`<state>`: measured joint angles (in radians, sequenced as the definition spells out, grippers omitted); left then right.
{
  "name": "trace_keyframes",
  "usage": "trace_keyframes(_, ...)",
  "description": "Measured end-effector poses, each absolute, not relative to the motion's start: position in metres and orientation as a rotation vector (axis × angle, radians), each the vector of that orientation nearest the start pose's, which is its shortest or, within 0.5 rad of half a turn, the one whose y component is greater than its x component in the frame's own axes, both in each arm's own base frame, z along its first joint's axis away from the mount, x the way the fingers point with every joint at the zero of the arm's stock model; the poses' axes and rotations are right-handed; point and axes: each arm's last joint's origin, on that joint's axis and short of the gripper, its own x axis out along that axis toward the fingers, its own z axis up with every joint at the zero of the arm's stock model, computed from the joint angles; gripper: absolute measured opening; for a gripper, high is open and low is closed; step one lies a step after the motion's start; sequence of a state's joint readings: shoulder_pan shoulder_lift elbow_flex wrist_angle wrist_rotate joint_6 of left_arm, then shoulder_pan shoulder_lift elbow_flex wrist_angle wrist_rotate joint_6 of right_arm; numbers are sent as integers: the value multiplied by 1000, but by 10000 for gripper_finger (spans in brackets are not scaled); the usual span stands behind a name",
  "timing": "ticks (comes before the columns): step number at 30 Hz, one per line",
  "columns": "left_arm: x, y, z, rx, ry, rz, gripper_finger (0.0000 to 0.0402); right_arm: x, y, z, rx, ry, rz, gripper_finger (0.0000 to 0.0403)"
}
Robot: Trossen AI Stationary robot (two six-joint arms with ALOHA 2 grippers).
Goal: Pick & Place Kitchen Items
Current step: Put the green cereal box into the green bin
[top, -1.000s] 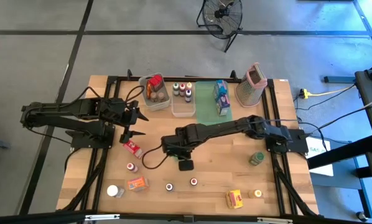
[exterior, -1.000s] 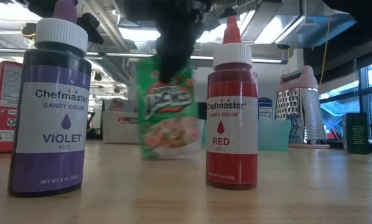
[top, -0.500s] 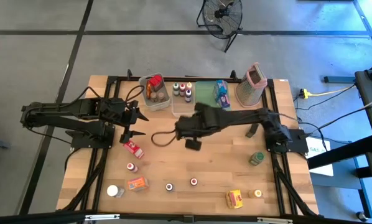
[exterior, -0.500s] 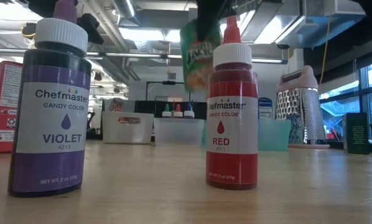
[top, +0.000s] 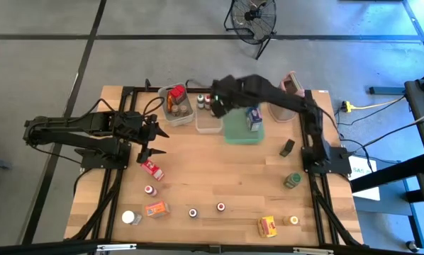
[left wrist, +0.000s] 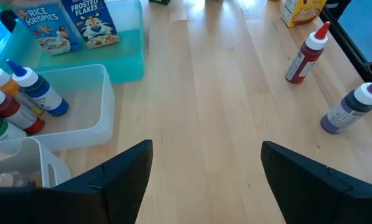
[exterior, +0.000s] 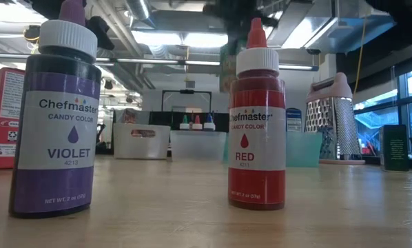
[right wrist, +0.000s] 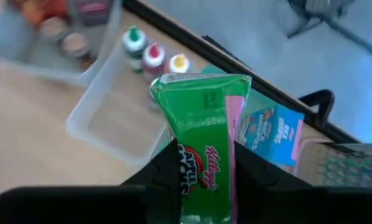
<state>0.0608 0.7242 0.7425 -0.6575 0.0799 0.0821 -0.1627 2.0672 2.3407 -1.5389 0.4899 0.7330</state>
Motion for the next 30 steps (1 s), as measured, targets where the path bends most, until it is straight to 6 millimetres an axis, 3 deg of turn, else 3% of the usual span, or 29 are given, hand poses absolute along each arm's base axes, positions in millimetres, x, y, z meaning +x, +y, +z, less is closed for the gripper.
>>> trace_keyframes(4, 143, 6, 285, 27, 645, -43, 295, 393, -115, 351, 459, 979, -1062, 91)
trace_keyframes(9, 142, 6, 283, 24, 661, -43, 294, 387, -141, 325, 544, 1059, -1106, 91)
trace_keyframes(18, 142, 6, 283, 24, 662, -42, 295, 396, -161, 282, 602, 1041, -1075, 91)
trace_keyframes(30, 142, 6, 284, 25, 656, -42, 295, 394, -174, 259, 653, 1030, -1095, 91)
